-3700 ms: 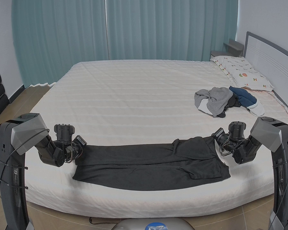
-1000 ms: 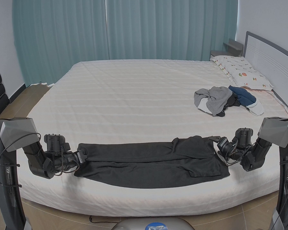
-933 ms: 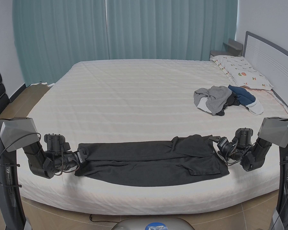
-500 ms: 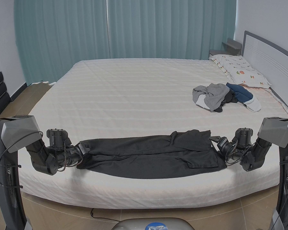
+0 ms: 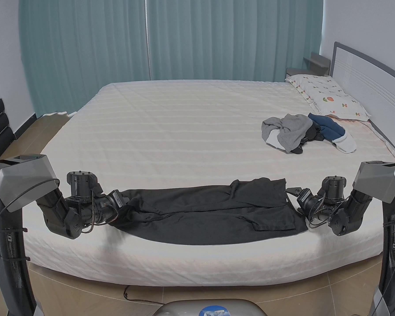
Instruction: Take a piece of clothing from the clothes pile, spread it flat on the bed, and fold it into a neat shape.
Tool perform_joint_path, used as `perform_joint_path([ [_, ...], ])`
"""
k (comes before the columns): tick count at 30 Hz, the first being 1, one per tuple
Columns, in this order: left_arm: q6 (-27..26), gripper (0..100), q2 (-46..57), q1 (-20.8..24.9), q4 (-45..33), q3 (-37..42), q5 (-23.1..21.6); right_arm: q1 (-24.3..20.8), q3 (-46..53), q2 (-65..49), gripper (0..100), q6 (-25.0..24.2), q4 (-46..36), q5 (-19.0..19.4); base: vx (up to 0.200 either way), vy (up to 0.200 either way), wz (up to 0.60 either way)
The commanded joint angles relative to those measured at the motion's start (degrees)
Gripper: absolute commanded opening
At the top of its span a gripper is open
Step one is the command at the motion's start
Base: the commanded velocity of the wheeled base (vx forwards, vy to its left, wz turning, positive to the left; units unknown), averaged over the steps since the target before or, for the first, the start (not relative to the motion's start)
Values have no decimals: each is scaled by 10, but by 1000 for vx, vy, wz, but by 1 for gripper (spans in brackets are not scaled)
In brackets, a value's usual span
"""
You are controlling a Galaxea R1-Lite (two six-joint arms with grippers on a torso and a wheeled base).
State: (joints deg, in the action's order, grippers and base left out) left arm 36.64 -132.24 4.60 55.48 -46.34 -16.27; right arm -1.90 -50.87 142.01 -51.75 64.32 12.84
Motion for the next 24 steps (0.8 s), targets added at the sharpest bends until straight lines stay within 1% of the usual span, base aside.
perform_joint_path([
  [1,1,0,16,3,-1,0,0,-1,1,1,100,0,0,0,0,-200,0],
  [6,10,0,23,13,-1,2,1,-2,0,5,100,1,0,-1,0,-200,0],
  [11,17,0,31,23,0,1,16,-2,0,5,100,1,2,-2,0,-200,0],
  [19,36,0,40,40,-4,2,27,-2,1,6,100,1,8,-2,0,-200,0],
  [21,41,0,44,49,-4,2,41,-2,1,6,100,1,8,-3,0,-200,0],
  [24,43,0,44,58,-5,2,52,-2,1,6,100,1,8,-3,0,-200,0],
])
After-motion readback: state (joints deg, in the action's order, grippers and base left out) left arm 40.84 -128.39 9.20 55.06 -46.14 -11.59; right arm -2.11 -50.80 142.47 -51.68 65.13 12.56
